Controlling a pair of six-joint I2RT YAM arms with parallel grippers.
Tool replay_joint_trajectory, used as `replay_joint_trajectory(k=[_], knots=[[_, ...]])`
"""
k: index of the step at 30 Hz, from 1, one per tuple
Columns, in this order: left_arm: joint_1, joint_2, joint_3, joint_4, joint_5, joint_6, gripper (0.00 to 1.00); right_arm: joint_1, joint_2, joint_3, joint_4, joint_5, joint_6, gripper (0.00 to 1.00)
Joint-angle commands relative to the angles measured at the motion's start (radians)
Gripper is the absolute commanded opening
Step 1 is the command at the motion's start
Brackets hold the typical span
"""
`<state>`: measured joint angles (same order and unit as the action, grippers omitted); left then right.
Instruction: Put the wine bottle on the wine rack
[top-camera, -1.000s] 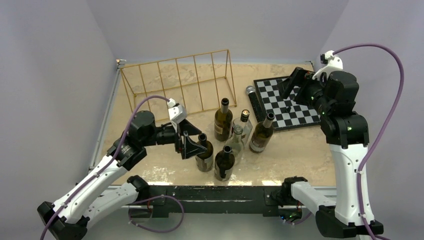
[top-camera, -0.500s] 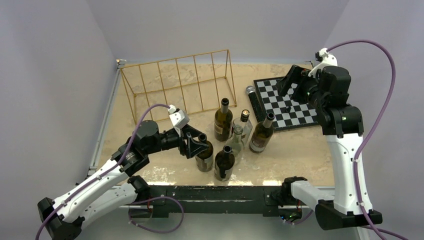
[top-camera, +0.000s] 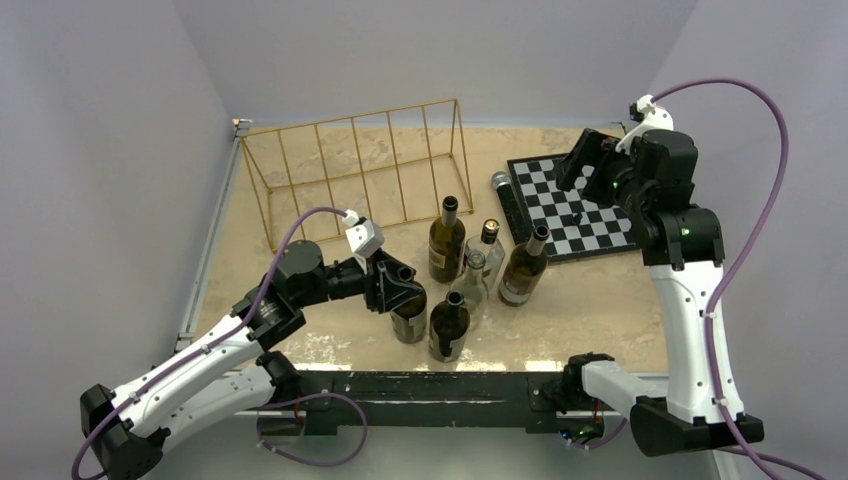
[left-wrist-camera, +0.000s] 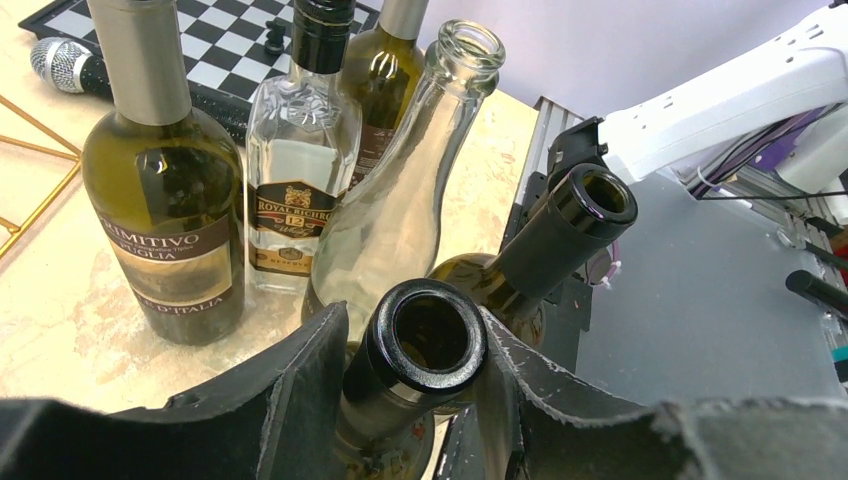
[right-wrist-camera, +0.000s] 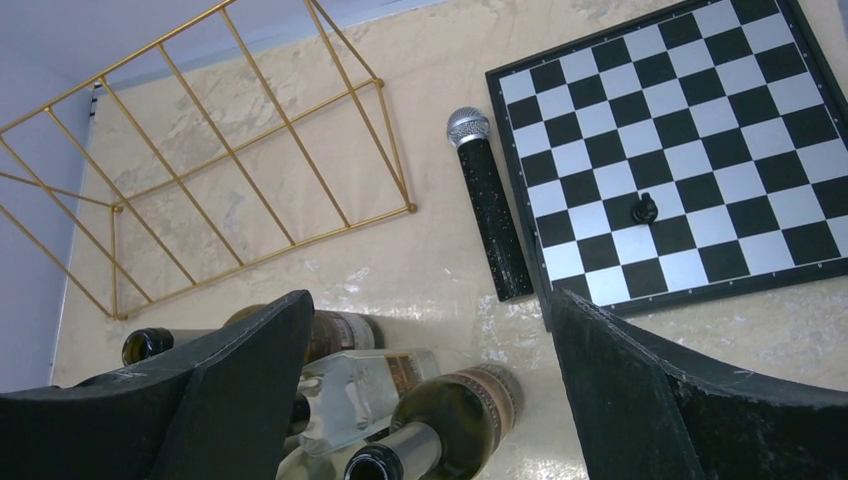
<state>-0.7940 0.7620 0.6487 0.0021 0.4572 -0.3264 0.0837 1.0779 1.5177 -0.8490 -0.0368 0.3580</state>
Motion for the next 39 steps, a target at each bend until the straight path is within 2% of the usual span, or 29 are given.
replay_joint_trajectory(k=[1,7,11,14,18,31,39], knots=[[-0.005,0.0,-0.005,0.038,0.019,0.005,0.52,-0.003,0.006,0.011,0.013,0.025,-0.013,0.93],[-0.011,0.003,-0.021,0.034,0.009,0.006,0.48,-0.003,0.013,0.018,0.013,0.028,-0.018,0.93],[-0.016,0.007,-0.023,0.025,-0.011,0.01,0.4,-0.004,0.016,0.018,0.01,0.029,-0.022,0.93],[-0.018,0.001,-0.016,0.015,-0.048,0.016,0.26,-0.003,0.013,0.015,0.008,0.028,-0.022,0.93],[-0.017,-0.009,0.021,-0.054,-0.148,0.032,0.0,-0.003,0.01,0.012,0.006,0.027,-0.022,0.93],[-0.017,-0.029,0.232,-0.235,-0.498,0.025,0.0,-0.003,-0.001,0.006,0.011,0.017,-0.017,0.93],[-0.019,-0.043,0.345,-0.308,-0.586,0.02,0.0,-0.003,-0.008,0.0,0.014,0.015,-0.013,0.93]])
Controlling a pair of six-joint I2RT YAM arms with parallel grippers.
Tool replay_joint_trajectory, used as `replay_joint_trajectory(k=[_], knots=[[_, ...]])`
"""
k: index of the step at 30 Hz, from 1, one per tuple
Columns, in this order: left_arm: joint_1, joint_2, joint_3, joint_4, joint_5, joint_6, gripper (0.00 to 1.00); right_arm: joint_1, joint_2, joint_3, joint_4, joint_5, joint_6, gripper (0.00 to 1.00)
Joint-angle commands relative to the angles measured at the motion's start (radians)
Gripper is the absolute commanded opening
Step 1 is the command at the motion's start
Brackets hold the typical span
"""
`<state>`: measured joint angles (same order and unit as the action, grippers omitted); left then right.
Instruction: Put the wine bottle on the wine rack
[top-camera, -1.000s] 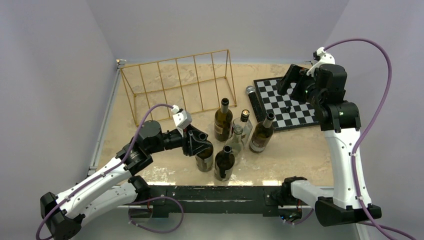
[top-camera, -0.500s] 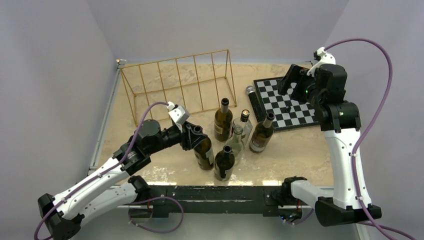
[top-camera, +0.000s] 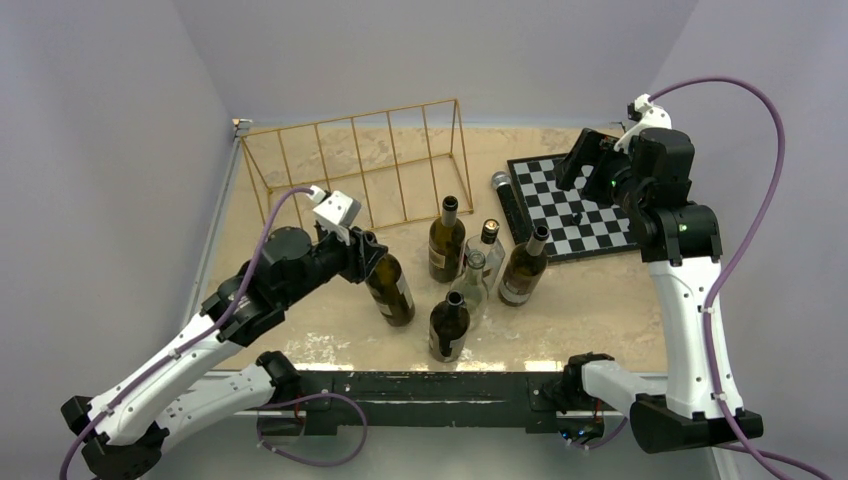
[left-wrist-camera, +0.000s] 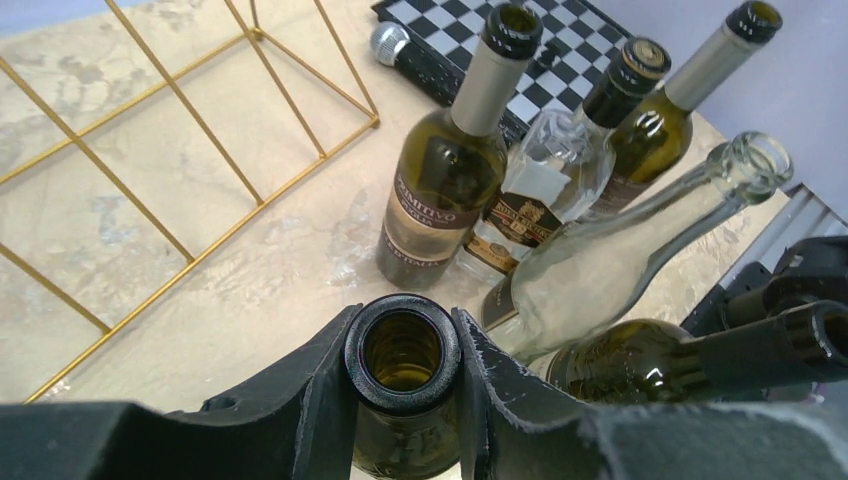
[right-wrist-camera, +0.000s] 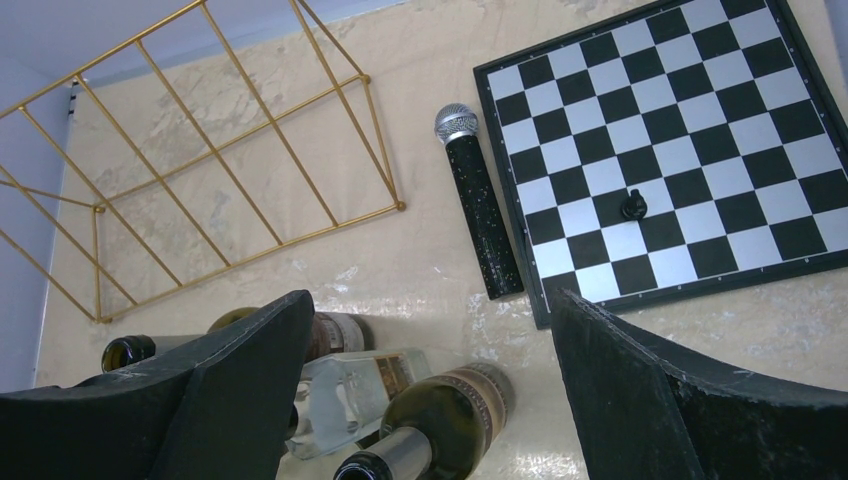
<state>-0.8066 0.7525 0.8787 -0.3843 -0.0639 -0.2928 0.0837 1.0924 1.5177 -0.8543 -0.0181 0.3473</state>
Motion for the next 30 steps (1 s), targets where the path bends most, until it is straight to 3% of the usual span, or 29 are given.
replay_joint_trajectory(k=[1,8,13,17,25,30], knots=[[-0.005,-0.034,0.13,0.065,-0.074,-0.01,0.0,-0.003,-0.022,0.0,0.02,-0.003,-0.001,0.93],[0.0,-0.015,0.23,-0.053,-0.266,0.039,0.0,-0.004,-0.026,0.0,0.018,-0.009,0.005,0.92],[0.061,0.072,0.352,-0.184,-0.398,0.045,0.0,-0.003,-0.035,-0.012,0.017,-0.009,0.003,0.92],[0.194,0.136,0.429,-0.225,-0.341,0.041,0.0,-0.003,-0.04,-0.014,-0.007,-0.002,-0.002,0.99],[0.42,0.28,0.585,-0.27,-0.314,0.107,0.0,-0.003,-0.072,-0.004,-0.044,0.015,-0.009,0.99],[0.599,0.351,0.655,-0.304,-0.215,0.08,0.0,-0.003,-0.097,-0.002,-0.06,0.015,-0.019,0.99]])
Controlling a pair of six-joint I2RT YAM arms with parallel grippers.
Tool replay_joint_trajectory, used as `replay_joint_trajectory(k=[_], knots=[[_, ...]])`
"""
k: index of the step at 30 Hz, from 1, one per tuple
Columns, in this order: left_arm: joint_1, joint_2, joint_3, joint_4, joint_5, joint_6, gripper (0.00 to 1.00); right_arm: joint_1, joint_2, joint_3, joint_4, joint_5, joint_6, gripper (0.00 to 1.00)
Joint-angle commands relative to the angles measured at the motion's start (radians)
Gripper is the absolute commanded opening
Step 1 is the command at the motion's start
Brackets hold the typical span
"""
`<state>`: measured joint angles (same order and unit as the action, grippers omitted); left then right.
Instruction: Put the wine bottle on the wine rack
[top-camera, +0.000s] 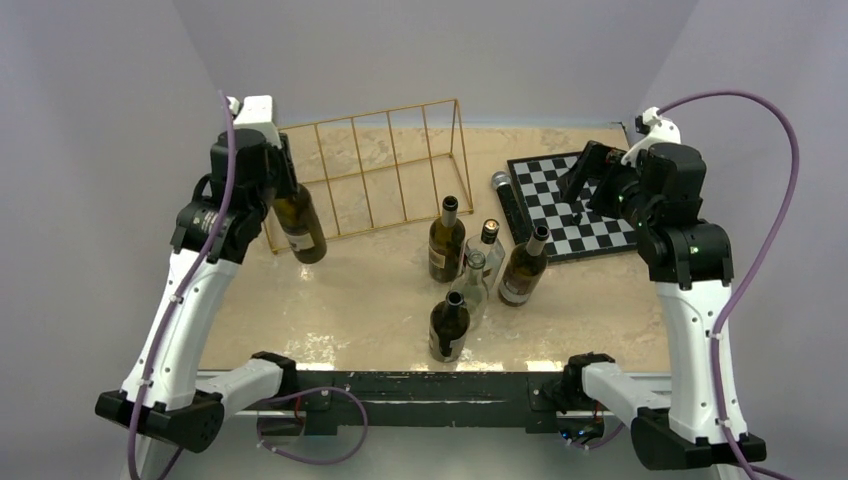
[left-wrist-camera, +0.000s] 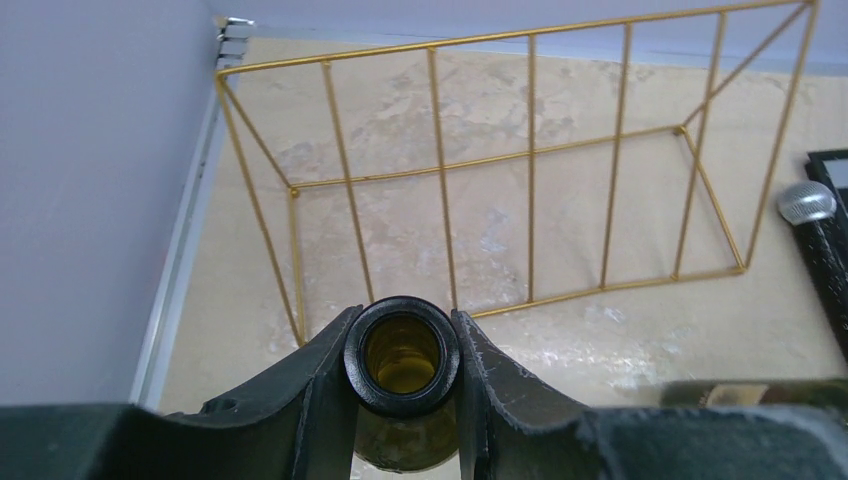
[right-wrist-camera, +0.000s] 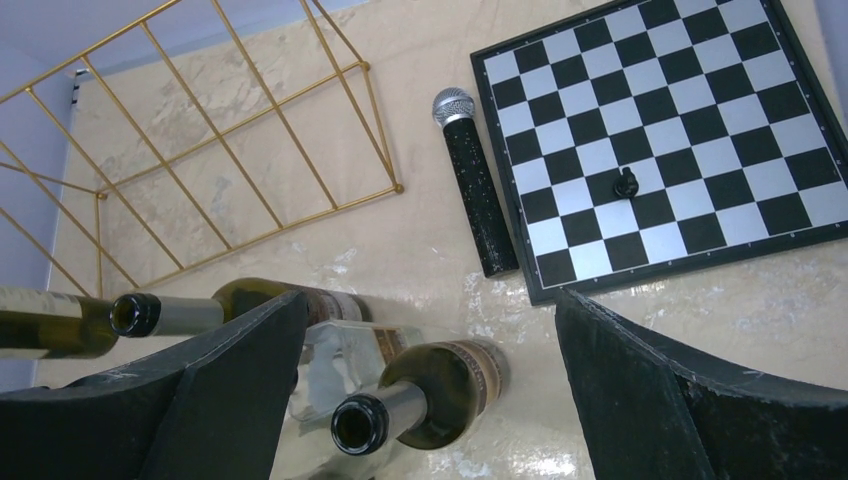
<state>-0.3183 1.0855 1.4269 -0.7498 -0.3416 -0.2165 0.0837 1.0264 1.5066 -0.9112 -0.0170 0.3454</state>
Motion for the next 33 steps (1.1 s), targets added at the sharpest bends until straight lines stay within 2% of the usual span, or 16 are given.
replay_joint_trajectory(k=[1,4,15,33], knots=[[0.143,0.029,0.115,0.065,0.092,0.001,0.0,-0.004,-0.034,0.008,-0.006,0.014,-0.019,0.99],[0.224,0.074,0.147,0.072,0.158,0.009,0.0,-0.004,-0.042,0.007,-0.011,0.014,-0.022,0.99],[0.4,0.253,0.217,0.087,0.248,-0.006,0.0,-0.003,-0.093,-0.042,-0.015,-0.029,0.011,0.99],[0.432,0.418,0.309,0.062,0.244,0.074,0.0,-0.004,-0.106,-0.052,-0.02,-0.015,0.015,0.99]])
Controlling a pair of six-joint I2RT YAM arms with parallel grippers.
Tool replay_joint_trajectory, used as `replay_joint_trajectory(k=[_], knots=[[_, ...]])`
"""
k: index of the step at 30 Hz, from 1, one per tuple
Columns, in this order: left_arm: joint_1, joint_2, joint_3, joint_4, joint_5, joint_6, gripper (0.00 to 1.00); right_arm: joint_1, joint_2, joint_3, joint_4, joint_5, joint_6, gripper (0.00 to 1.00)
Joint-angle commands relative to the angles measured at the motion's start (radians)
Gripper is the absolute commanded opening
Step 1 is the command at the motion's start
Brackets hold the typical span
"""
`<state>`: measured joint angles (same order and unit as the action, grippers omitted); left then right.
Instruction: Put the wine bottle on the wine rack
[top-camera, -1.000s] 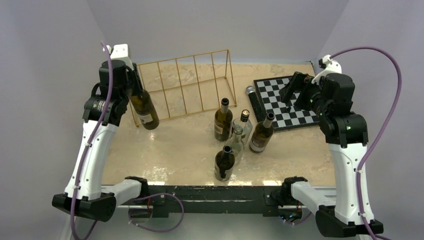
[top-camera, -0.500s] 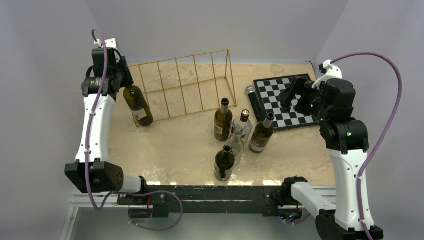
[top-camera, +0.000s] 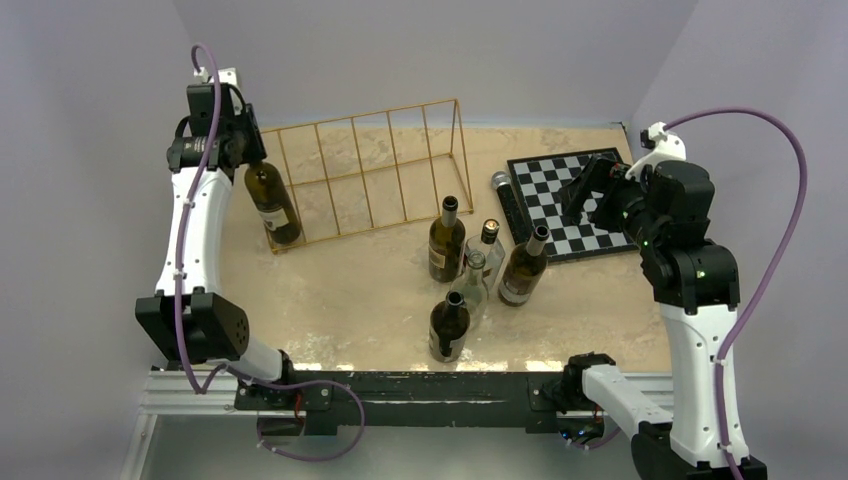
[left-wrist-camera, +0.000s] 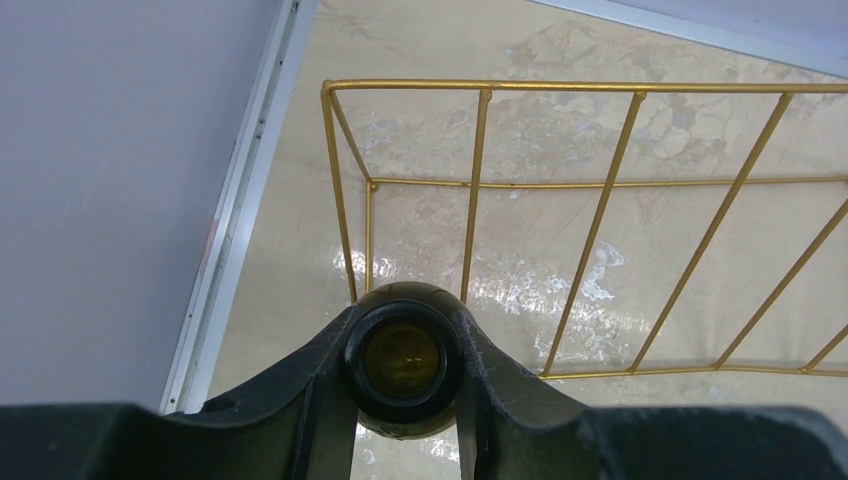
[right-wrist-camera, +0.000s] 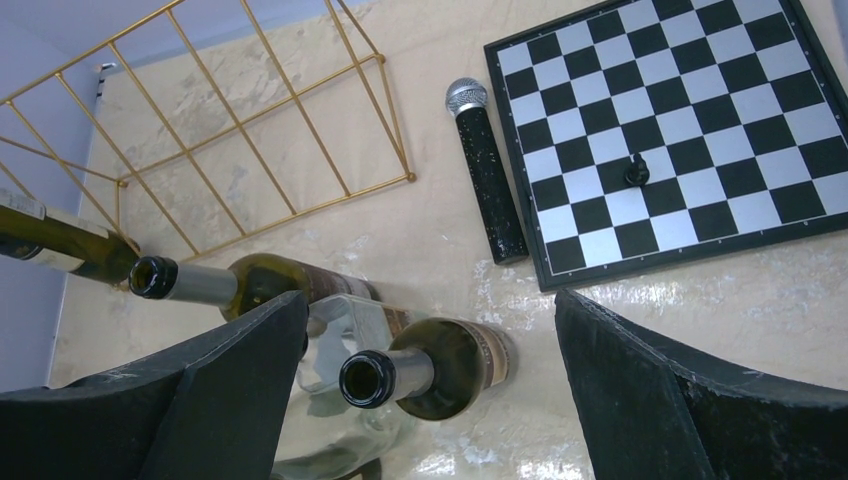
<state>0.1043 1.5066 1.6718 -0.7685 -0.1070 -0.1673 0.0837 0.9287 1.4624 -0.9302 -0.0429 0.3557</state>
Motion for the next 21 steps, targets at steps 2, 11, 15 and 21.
replay_joint_trajectory(k=[2,11,15,21], knots=[[0.011,0.003,0.055,0.08,0.013,0.034,0.0,-0.003,-0.006,-0.009,0.001,0.011,0.007,0.99],[0.039,0.065,0.115,-0.021,0.057,0.025,0.0,-0.005,-0.007,-0.025,0.026,0.011,0.017,0.99],[0.046,0.082,0.144,-0.057,0.086,0.03,0.0,-0.005,-0.004,-0.029,0.031,0.011,0.019,0.99],[0.048,0.068,0.175,-0.093,0.078,0.036,0.0,-0.005,-0.001,-0.036,0.037,0.006,0.025,0.99]])
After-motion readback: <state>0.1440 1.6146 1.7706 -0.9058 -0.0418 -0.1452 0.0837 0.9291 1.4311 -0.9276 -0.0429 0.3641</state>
